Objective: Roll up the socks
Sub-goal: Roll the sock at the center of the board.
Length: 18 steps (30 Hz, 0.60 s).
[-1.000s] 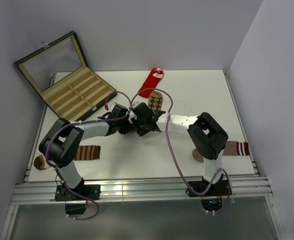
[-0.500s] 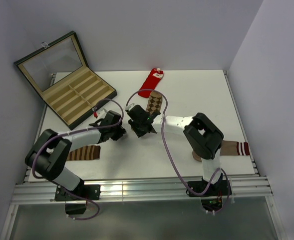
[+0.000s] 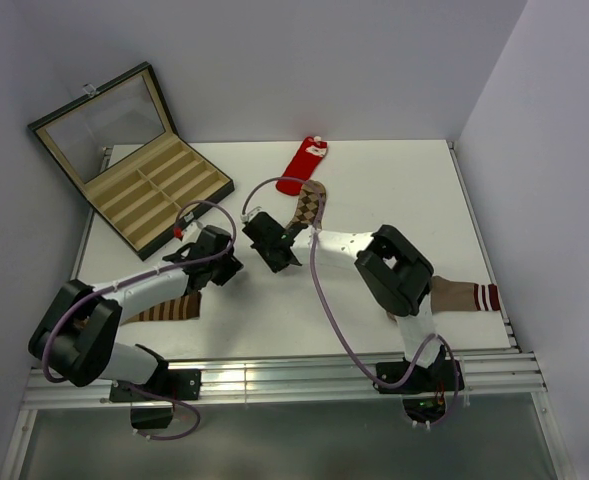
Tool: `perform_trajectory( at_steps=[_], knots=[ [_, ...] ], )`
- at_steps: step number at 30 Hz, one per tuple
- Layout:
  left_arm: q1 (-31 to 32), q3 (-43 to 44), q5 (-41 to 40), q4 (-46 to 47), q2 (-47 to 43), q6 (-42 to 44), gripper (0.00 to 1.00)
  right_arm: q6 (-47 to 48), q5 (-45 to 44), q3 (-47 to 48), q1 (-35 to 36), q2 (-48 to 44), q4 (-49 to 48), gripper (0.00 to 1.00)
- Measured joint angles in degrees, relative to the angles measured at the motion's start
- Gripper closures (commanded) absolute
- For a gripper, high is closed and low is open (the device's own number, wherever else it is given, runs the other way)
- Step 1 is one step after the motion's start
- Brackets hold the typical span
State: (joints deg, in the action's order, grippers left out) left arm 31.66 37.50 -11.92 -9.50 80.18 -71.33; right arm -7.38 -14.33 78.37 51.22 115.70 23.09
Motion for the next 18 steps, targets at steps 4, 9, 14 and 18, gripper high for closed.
perform_trajectory(
  at_steps=[4,9,14,18],
  knots=[
    [0.0,-0.63,0.07,-0.2,-1.09,0.83,0.63,0.04,0.39,1.29,0.11,0.55,1.46,1.0],
    [0.02,-0.63,0.35,-0.2,-1.29,2.05,0.62,-0.52,9.38,2.45,-1.9,0.48,2.23,1.0],
    [0.0,-0.66,0.81,-0.04,-1.6,3.13,0.6,-3.76,26.64,2.73,-5.88,0.59,2.14,1.0],
    [0.0,-0.7,1.62,0.24,-1.64,3.32,0.59,-7.23,40.15,2.49,-9.4,2.03,1.64,1.0]
  ],
)
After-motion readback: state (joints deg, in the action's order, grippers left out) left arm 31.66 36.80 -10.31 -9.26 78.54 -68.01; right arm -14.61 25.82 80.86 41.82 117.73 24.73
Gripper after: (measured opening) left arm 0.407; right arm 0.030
